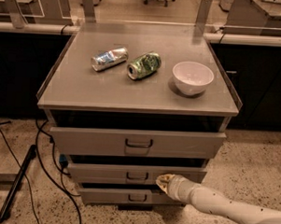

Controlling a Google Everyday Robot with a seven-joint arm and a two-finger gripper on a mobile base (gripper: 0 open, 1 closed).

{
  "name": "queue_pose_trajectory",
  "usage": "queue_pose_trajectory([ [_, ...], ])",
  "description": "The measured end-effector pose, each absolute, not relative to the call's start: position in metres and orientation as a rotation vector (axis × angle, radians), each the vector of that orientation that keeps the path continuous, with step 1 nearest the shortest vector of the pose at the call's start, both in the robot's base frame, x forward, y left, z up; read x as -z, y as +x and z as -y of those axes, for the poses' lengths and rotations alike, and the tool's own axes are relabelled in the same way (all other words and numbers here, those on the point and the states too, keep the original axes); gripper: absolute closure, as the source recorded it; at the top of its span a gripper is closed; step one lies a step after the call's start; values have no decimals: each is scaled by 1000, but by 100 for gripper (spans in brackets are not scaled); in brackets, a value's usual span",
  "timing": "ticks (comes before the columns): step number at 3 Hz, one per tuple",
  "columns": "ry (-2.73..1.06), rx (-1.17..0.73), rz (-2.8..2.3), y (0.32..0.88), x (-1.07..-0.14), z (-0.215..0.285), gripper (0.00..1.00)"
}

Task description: Close middle drawer

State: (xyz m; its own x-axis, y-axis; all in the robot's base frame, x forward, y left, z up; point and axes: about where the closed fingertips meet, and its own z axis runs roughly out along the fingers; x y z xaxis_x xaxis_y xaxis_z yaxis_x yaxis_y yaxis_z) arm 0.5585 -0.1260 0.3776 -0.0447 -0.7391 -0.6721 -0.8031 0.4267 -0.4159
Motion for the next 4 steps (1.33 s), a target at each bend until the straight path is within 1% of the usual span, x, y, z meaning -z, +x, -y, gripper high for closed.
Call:
queue_pose_trajectory([
  [1,-1329,-93,-1795,557,-378,126,100],
  [2,-1371,-179,-1824,535,-381,125,100],
  [3,-1393,-303,-1862,495,-392,129,100],
  [4,-1447,-392,-1888,469,-386,127,85],
])
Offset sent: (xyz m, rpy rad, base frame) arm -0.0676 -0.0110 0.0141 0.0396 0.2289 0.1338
